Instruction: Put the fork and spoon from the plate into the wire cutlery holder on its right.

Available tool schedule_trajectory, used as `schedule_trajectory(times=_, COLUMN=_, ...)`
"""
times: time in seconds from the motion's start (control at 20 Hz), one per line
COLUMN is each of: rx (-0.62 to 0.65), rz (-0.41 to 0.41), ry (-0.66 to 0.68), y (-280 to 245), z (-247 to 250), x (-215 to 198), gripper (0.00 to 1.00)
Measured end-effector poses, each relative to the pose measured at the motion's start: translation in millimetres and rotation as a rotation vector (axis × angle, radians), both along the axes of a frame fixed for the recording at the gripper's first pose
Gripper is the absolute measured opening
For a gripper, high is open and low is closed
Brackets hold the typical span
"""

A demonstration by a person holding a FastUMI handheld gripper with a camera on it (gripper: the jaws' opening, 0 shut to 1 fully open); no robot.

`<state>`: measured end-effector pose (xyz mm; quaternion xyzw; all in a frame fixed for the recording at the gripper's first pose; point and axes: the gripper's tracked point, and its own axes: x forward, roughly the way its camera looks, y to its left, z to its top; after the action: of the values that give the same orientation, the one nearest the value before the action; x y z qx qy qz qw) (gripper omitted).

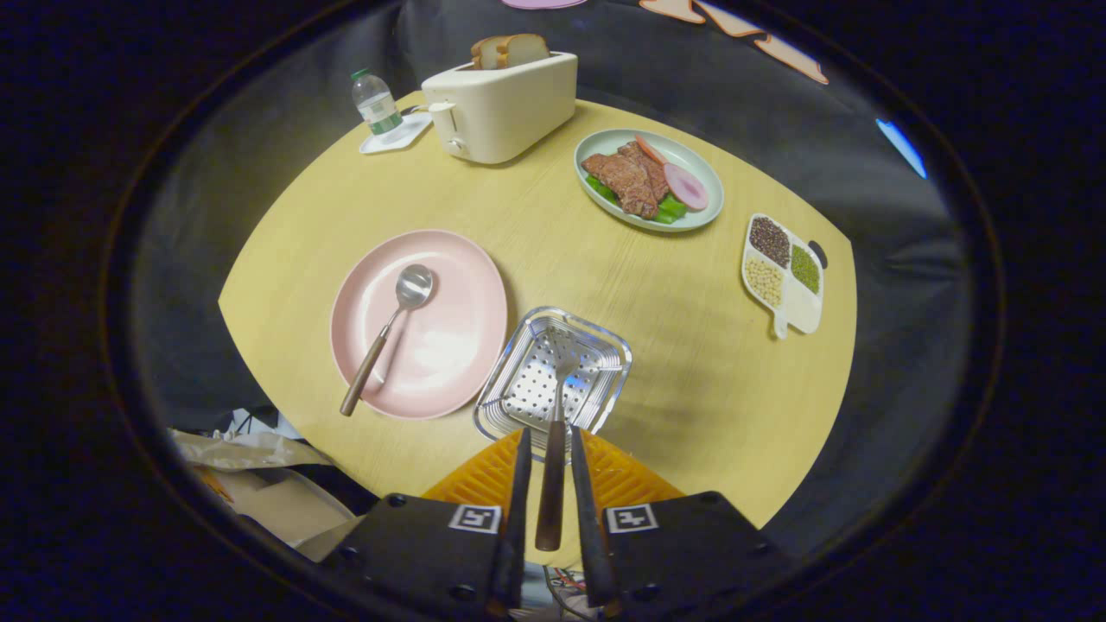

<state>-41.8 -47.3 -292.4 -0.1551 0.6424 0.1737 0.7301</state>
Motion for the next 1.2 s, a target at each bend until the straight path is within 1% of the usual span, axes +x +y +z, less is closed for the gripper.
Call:
schedule_trajectory(times=0.1, rx=0.026, rz=-0.017, ry=-0.024, y=4, z=5, x=-1, gripper=0.66)
schedule_trajectory(times=0.3, rx=0.103, rz=-0.083, ry=-0.15, y=21, z=20, x=6, gripper=1.0)
schedule_trajectory(times=0.45, rx=0.163, rz=-0.137, ry=-0.258, y=40, z=33, x=8, gripper=1.0)
schedule_trajectory(times=0.55, rx=0.185, rz=-0.158, ry=-0.342, y=52, z=39, x=9, gripper=0.99)
schedule_trajectory(times=0.8, rx=0.196, rz=-0.169, ry=-0.512, y=82, z=44, x=4, gripper=0.99)
schedule_trajectory(times=1.0, rx=0.221, rz=-0.191, ry=-0.598, y=107, z=42, x=-4, gripper=0.99)
schedule_trajectory(times=1.1, rx=0.208, rz=-0.197, ry=-0.67, y=112, z=40, x=-3, gripper=1.0)
schedule_trajectory(times=1.2, rx=0.192, rz=-0.19, ry=-0.702, y=120, z=31, x=-12, gripper=1.0)
